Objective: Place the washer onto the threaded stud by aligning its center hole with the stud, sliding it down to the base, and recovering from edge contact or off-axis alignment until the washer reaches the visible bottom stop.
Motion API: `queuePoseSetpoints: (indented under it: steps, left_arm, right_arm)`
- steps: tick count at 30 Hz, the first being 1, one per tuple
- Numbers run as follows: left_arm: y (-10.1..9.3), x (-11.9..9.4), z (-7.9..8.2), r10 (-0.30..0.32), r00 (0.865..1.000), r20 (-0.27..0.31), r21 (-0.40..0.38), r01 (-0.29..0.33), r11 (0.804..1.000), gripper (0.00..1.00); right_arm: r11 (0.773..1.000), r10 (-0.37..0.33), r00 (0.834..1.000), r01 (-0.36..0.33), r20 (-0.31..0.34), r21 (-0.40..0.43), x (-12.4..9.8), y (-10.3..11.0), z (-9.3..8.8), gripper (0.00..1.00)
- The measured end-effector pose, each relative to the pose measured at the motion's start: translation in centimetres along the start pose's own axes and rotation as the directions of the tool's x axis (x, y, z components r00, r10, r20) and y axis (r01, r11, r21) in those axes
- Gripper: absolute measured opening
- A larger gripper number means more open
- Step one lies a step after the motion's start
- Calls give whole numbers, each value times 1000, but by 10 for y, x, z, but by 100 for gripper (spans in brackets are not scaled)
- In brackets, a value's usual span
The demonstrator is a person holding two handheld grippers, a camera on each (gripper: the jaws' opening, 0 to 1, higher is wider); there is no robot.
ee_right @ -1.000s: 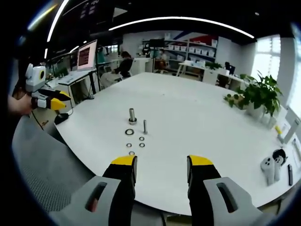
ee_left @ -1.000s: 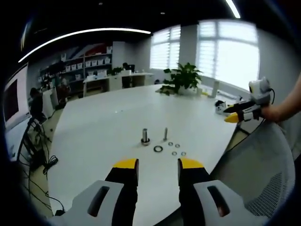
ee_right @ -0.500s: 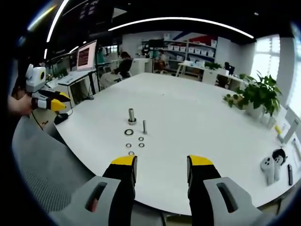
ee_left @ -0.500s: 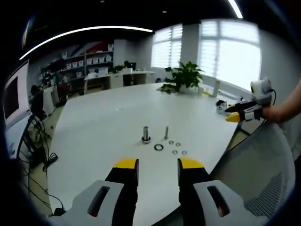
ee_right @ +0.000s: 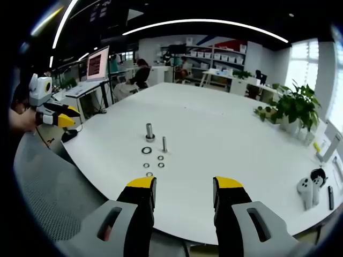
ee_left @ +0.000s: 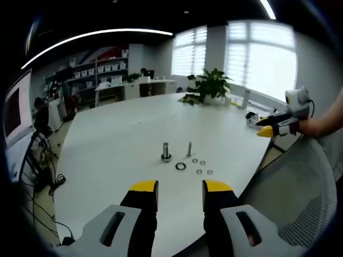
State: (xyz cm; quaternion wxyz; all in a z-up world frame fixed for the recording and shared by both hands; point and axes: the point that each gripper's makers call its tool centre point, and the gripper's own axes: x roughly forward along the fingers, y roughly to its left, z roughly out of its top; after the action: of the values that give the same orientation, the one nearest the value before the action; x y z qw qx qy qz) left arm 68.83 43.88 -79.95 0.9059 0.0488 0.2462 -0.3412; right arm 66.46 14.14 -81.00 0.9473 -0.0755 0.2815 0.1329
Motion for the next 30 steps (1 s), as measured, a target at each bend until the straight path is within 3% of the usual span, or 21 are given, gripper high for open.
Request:
queuePoseSetpoints:
  steps: [30]
  left_arm:
    - [3, 0, 1, 17, 1000, -1, 5, -17, 1000, 31]
  right_arm:
    - [1000, 4, 1000, -5, -23, -22, 1, 3, -3, 45]
